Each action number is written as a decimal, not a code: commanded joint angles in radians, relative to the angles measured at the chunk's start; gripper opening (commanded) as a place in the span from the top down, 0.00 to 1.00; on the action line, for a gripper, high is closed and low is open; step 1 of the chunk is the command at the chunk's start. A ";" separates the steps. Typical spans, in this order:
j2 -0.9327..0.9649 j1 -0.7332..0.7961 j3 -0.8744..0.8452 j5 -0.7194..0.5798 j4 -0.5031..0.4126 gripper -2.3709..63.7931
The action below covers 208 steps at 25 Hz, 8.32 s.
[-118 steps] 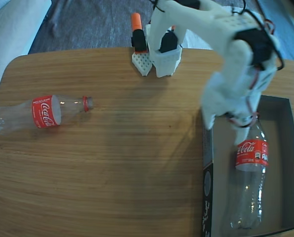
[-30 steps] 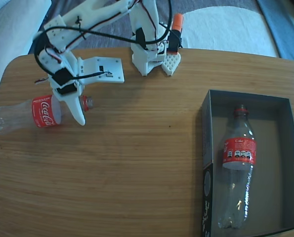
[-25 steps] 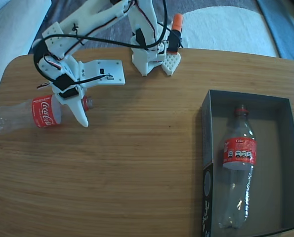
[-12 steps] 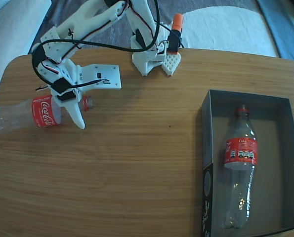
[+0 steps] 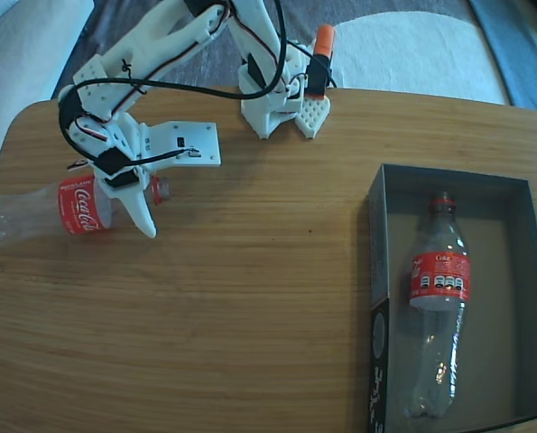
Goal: Grasp the bottles and put them in the box.
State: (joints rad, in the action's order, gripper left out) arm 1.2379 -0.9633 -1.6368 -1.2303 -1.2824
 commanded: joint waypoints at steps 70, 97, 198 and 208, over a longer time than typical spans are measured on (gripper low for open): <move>0.020 0.611 0.785 0.259 -0.433 0.95; 0.020 1.339 0.833 0.511 -0.433 0.95; -0.107 1.942 0.900 0.750 -0.150 0.95; -0.179 1.990 0.896 0.749 -0.126 0.95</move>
State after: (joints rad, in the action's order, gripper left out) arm 1.0370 1.0124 -0.8038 -0.4817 -1.4159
